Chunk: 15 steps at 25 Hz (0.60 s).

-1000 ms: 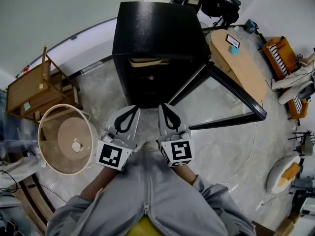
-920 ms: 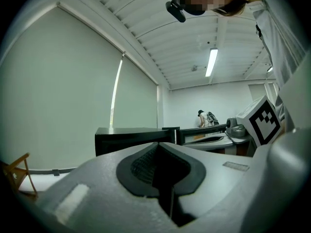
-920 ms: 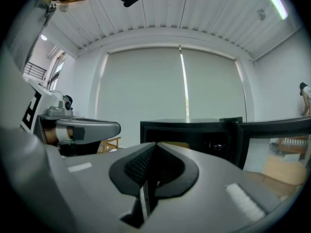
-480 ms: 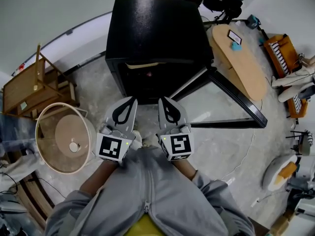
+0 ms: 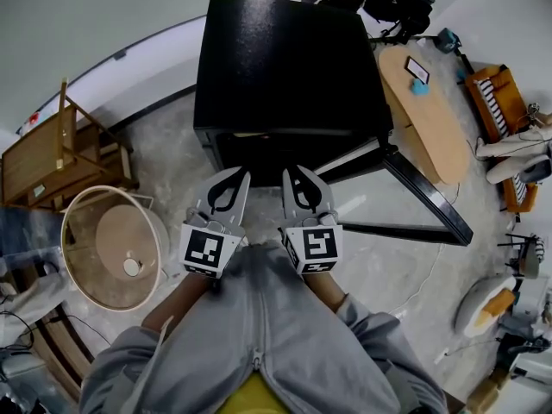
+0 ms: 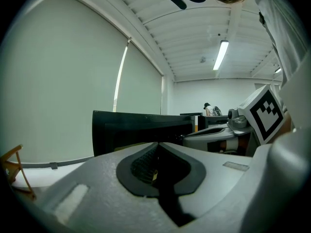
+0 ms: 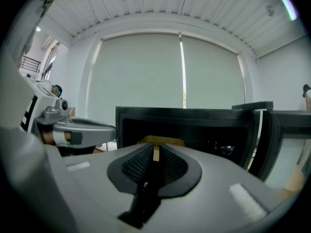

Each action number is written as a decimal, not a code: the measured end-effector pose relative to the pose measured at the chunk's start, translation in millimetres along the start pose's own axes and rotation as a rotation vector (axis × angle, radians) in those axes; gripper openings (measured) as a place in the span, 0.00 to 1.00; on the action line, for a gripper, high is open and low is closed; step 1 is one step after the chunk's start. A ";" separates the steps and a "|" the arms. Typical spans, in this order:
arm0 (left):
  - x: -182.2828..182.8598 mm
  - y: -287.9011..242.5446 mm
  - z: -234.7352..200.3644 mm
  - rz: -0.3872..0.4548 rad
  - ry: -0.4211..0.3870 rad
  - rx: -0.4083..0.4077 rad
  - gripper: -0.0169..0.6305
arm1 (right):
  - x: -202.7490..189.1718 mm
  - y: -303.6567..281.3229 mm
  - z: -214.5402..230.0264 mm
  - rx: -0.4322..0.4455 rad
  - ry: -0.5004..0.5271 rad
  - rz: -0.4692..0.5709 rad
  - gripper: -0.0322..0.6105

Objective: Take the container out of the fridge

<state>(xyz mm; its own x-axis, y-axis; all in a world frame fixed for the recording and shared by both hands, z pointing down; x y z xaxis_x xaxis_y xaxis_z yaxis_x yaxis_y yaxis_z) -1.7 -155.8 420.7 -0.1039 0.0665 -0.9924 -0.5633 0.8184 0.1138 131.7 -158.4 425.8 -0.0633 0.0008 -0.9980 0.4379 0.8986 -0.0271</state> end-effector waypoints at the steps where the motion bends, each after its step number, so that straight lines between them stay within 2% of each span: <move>1: -2.9 -0.9 -2.2 -0.003 0.001 0.004 0.04 | -2.7 -3.3 0.8 0.000 -0.005 -0.002 0.11; 3: -8.0 -2.0 -6.5 -0.014 0.016 0.013 0.04 | -8.2 -9.5 3.2 0.005 -0.018 -0.013 0.16; 5: -11.3 -2.4 -10.2 -0.026 0.033 0.024 0.11 | -13.2 -15.4 7.8 0.010 -0.030 -0.028 0.21; 9: -15.0 -0.2 -15.2 -0.040 0.037 0.057 0.11 | -27.2 -31.4 22.7 0.015 -0.077 -0.072 0.34; 15: -10.3 -0.3 -17.7 -0.043 0.068 0.112 0.11 | -42.2 -57.5 43.6 0.010 -0.167 -0.083 0.41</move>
<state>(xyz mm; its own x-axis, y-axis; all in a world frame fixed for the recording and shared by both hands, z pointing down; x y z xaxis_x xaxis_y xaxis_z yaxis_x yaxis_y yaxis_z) -15.0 -166.8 431.7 -0.1394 -0.0056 -0.9902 -0.4735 0.8786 0.0617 148.2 -229.2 466.9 0.0498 -0.1470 -0.9879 0.4460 0.8883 -0.1097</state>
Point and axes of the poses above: the fingertips, and each gripper's own axes: y backward along the fingers, z to its right, x out of its top, the point moved 5 cm from there along y, backward along the fingers, and after that the axes turned 13 degrees about z, right-handed, at the moved point
